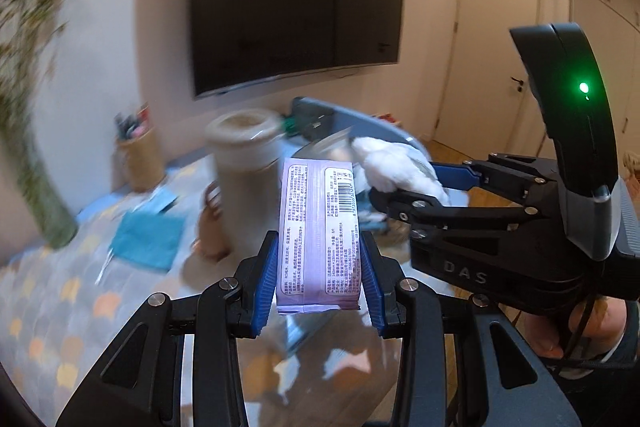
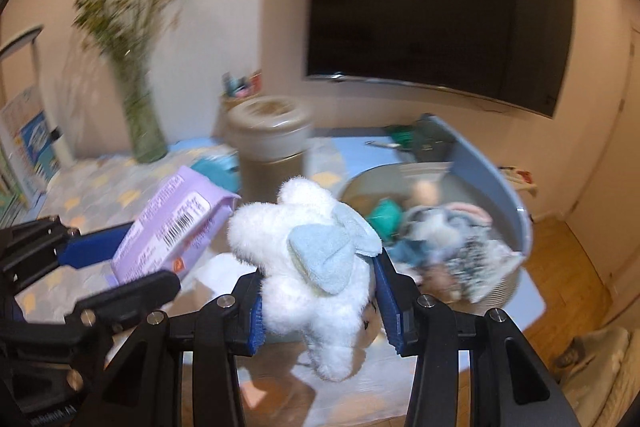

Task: Organize soft objects
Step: 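Lift and carry the wipes packet and white plush toy over the glass bowl, then open the left gripper over the bowl while the right gripper releases the plush toy, then move both grippers back over the table toward the teal pouch and blue mask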

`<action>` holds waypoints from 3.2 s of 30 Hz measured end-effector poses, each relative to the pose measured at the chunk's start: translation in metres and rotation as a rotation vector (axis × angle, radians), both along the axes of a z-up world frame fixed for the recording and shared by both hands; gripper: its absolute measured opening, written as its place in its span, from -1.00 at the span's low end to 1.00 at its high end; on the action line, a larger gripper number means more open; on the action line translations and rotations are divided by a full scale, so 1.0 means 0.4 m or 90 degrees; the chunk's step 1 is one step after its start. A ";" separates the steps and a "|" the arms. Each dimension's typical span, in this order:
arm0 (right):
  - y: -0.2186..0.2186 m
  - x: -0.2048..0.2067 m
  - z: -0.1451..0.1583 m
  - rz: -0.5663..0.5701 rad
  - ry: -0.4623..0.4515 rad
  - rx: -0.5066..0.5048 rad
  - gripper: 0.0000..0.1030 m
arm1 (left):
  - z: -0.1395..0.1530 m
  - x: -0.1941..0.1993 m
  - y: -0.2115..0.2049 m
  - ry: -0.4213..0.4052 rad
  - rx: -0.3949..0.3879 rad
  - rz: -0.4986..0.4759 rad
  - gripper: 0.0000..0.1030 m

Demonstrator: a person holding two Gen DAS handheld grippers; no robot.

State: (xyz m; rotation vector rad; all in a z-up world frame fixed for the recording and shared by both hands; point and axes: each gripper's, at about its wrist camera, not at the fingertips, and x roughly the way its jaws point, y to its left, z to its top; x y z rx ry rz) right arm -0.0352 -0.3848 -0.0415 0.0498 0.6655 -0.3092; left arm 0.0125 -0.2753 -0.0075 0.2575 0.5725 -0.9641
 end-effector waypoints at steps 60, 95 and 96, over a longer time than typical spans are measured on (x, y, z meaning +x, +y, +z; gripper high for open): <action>-0.165 -0.173 0.116 -0.119 -0.110 0.053 0.55 | -0.019 -0.063 -0.036 -0.015 0.001 0.013 0.39; 0.440 0.307 -0.408 0.180 0.136 0.109 0.74 | -0.429 0.430 0.613 0.181 0.132 0.493 0.48; 0.447 0.314 -0.408 0.183 0.146 0.101 0.74 | -0.429 0.426 0.605 0.172 0.149 0.491 0.48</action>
